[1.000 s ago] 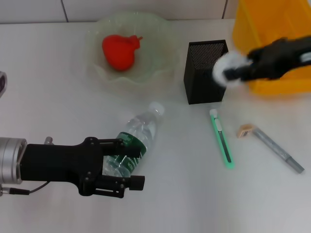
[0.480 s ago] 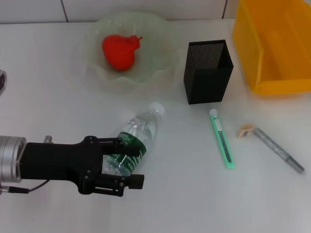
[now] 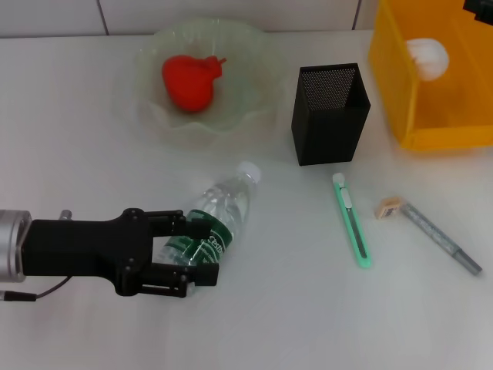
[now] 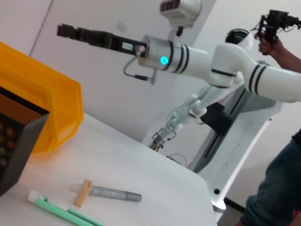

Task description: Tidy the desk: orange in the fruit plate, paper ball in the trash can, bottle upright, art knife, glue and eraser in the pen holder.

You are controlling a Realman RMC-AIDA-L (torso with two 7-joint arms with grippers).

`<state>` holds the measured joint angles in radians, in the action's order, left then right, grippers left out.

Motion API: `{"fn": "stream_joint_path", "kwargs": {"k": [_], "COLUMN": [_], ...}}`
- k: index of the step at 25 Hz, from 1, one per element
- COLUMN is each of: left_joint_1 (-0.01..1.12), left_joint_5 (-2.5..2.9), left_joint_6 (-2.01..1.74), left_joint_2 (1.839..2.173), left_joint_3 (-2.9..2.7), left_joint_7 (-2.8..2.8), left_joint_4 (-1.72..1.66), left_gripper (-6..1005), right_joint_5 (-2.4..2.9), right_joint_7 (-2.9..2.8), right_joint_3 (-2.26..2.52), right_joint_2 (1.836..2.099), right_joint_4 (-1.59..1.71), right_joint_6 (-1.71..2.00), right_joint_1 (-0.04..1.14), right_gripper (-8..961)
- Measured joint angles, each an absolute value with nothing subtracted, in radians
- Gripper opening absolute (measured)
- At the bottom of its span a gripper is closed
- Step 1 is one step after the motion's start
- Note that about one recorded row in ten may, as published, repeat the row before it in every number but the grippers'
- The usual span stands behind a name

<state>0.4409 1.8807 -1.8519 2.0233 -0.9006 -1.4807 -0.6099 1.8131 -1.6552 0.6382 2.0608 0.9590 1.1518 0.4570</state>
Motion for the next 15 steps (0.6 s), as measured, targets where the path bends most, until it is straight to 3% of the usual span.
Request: {"fn": "stream_joint_path", "kwargs": {"k": [1, 3, 4, 8, 9, 10, 11, 15], "left_joint_1": [0.441, 0.443, 0.444, 0.447, 0.451, 0.451, 0.458, 0.486], "left_joint_5": [1.881, 1.882, 1.88, 1.879, 1.881, 1.881, 1.886, 1.887], "left_joint_6": [-1.852, -1.853, -1.854, -1.849, -1.843, -1.843, -1.836, -1.823], "left_joint_2": [2.021, 2.015, 2.011, 2.009, 2.006, 2.006, 2.001, 1.988], "left_joint_3": [-0.895, -0.889, -0.887, -0.869, -0.86, -0.86, -0.85, -0.834], "left_joint_7": [-1.489, -1.504, -1.52, -1.563, -1.58, -1.58, -1.613, -1.709], "left_joint_4": [-0.611, -0.612, -0.614, -0.623, -0.624, -0.624, -0.625, -0.641], "left_gripper": [814, 814, 814, 813, 813, 814, 814, 813], "right_joint_5": [1.81, 1.809, 1.806, 1.817, 1.851, 1.851, 1.899, 1.959], "right_joint_7": [-1.66, -1.661, -1.661, -1.661, -1.66, -1.66, -1.652, -1.614], "right_joint_3": [0.634, 0.631, 0.628, 0.629, 0.629, 0.629, 0.628, 0.626], "right_joint_2": [2.04, 2.028, 2.005, 1.976, 1.95, 1.95, 1.928, 1.917], "right_joint_4": [0.932, 0.916, 0.894, 0.887, 0.882, 0.882, 0.87, 0.857], "right_joint_6": [1.2, 1.23, 1.297, 1.466, 1.601, 1.601, 1.725, 1.875], "right_joint_1": [0.456, 0.457, 0.455, 0.448, 0.445, 0.445, 0.44, 0.423], "right_gripper": [695, 719, 719, 719, 719, 719, 720, 720]}}
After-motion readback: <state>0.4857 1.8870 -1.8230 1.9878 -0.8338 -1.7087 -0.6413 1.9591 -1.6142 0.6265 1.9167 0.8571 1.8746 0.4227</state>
